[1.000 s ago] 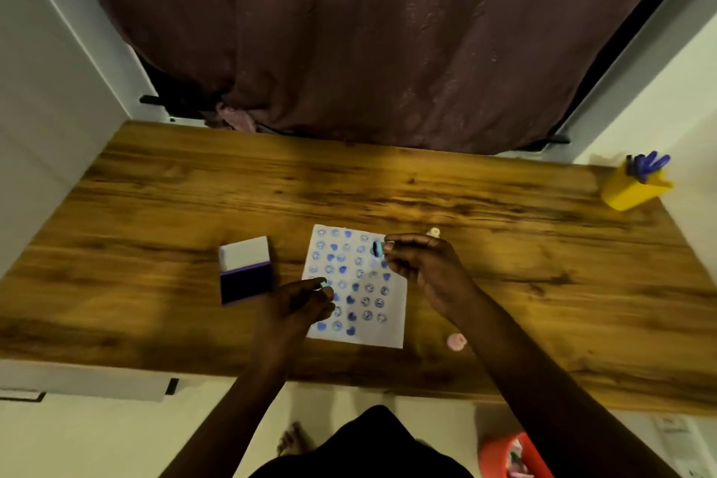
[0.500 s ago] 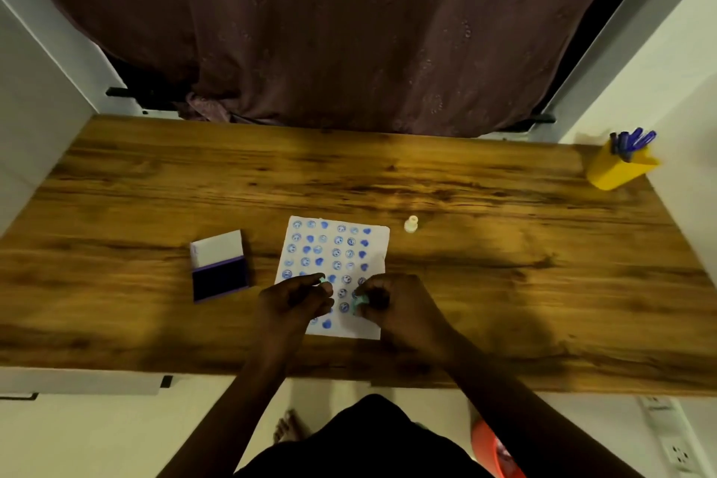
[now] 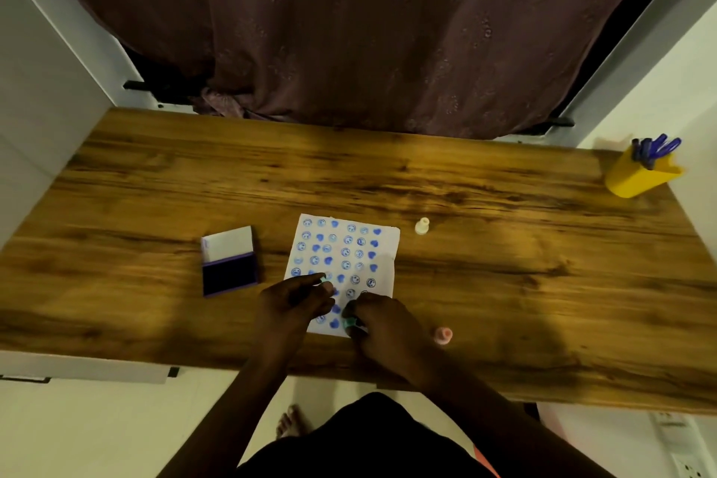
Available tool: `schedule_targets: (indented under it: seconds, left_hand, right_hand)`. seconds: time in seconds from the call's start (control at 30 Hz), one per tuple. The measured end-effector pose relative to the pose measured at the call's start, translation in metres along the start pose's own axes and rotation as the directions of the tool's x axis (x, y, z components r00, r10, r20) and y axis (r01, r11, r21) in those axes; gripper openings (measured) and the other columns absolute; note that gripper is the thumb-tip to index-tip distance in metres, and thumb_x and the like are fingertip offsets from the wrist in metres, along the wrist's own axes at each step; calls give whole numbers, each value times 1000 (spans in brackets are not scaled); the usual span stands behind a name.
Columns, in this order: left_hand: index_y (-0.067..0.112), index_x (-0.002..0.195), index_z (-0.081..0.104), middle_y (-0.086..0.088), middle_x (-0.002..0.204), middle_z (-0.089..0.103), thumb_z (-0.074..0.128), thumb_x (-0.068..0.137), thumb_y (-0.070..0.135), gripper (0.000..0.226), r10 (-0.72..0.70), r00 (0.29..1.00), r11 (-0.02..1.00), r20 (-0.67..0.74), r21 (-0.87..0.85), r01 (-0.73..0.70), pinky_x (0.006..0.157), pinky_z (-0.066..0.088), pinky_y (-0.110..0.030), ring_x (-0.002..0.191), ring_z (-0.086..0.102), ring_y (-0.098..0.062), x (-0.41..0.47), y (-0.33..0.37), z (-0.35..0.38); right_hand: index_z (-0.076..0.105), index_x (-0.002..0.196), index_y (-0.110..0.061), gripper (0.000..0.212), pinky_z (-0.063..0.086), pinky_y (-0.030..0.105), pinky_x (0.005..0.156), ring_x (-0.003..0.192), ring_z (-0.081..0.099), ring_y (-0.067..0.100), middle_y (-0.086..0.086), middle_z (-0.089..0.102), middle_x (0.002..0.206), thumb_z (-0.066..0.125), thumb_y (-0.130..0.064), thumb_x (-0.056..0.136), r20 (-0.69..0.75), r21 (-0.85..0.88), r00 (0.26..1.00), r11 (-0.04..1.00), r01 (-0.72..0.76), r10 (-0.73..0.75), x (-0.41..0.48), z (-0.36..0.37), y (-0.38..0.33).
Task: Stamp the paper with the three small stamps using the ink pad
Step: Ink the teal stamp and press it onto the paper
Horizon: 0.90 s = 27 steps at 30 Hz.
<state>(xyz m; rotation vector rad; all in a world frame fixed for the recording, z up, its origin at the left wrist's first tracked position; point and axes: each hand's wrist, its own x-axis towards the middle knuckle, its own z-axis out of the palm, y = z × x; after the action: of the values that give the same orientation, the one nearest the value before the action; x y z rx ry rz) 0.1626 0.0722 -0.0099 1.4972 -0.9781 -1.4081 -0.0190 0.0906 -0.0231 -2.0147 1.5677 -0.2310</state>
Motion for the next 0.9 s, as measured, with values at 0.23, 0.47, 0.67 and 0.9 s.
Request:
schedule_targets:
  seconds: [0.23, 0.47, 0.67, 0.9]
  left_hand:
    - [15, 114, 77, 1, 89, 84, 80, 87, 16, 27, -18, 1000, 1000, 6, -9, 19, 75, 65, -25, 82, 82, -19, 1, -2, -1]
    - [18, 113, 76, 8, 88, 84, 80, 88, 18, 25, -8, 1000, 1000, 15, 0, 8, 67, 63, -18, 82, 82, -16, 0, 0, -2]
    - [19, 110, 78, 2, 90, 85, 80, 87, 15, 23, -9, 1000, 1000, 28, -9, 9, 80, 66, -34, 84, 82, -20, -1, 2, -5]
    - [20, 114, 78, -1, 98, 85, 85, 78, 15, 36, 33, 979, 999, 200, -16, -30, 73, 64, -24, 91, 82, -20, -6, 11, -5]
  right_hand:
    - [69, 122, -21, 28, 54, 37, 102, 114, 67, 23, 3, 71, 122, 64, -26, 95, -23, -51, 999, 998, -36, 35, 1, 7, -7]
    - [71, 114, -22, 23, 56, 38, 94, 107, 69, 26, 5, 74, 115, 66, -23, 91, -89, -70, 995, 996, -48, 42, 2, 11, -10]
    - [71, 115, -25, 24, 49, 13, 88, 107, 70, 12, -5, 74, 117, 70, -33, 92, -129, 102, 988, 992, -76, 89, -6, 5, -5]
    - [79, 104, -21, 26, 61, 21, 78, 93, 76, 7, -6, 80, 99, 88, -22, 79, -162, 748, 912, 650, -136, 378, -21, -52, 1]
